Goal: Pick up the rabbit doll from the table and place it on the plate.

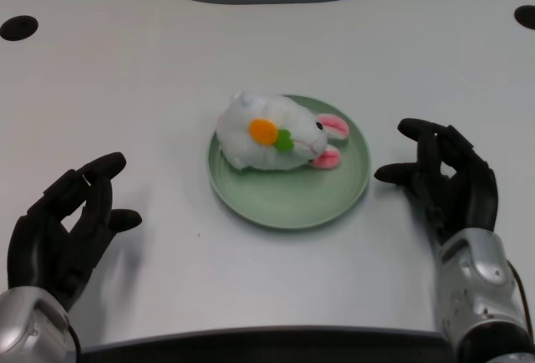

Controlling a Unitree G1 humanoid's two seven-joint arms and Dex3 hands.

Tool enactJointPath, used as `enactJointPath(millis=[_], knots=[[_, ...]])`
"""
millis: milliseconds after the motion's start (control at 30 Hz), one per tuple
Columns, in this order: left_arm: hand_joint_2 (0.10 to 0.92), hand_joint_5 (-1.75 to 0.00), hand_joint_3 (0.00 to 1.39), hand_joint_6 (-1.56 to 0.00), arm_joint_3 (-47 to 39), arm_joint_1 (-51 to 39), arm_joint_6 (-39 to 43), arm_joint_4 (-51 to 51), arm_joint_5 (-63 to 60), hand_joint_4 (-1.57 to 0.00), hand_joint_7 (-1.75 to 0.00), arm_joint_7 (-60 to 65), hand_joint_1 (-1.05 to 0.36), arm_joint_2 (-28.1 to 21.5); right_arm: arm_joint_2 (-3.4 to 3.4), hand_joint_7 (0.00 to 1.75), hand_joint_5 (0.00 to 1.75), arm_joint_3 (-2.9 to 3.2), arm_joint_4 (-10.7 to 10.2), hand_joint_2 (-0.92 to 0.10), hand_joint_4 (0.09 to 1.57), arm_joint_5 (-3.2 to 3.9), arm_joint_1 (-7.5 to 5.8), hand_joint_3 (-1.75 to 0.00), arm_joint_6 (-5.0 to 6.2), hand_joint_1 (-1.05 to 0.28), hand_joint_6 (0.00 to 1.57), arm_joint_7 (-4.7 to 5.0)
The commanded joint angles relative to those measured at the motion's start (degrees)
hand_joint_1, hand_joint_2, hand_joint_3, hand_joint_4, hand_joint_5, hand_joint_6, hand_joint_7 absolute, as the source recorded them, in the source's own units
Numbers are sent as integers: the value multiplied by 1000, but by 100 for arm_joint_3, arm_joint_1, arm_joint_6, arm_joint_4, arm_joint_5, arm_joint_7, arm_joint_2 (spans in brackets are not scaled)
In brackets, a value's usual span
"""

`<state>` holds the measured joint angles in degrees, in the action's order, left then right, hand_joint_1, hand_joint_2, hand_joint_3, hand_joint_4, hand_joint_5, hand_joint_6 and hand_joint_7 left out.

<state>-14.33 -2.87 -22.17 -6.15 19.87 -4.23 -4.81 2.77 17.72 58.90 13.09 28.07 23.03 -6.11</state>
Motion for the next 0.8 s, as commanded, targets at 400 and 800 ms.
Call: enactJointPath(millis=[400, 800], knots=[[921, -1746, 527, -590, -284, 67, 199, 710, 302, -277, -830, -503, -461, -44, -40, 1017, 1333, -6, -187, -921, 748, 72, -106, -417, -135, -393, 639, -78], [921, -1746, 553, -460, -343, 117, 772, 1162, 406, -430, -1257, -1074, -434, -84, -28, 991, 1332, -21, -187, -921, 731, 36, -99, -439, -155, -390, 632, -37]])
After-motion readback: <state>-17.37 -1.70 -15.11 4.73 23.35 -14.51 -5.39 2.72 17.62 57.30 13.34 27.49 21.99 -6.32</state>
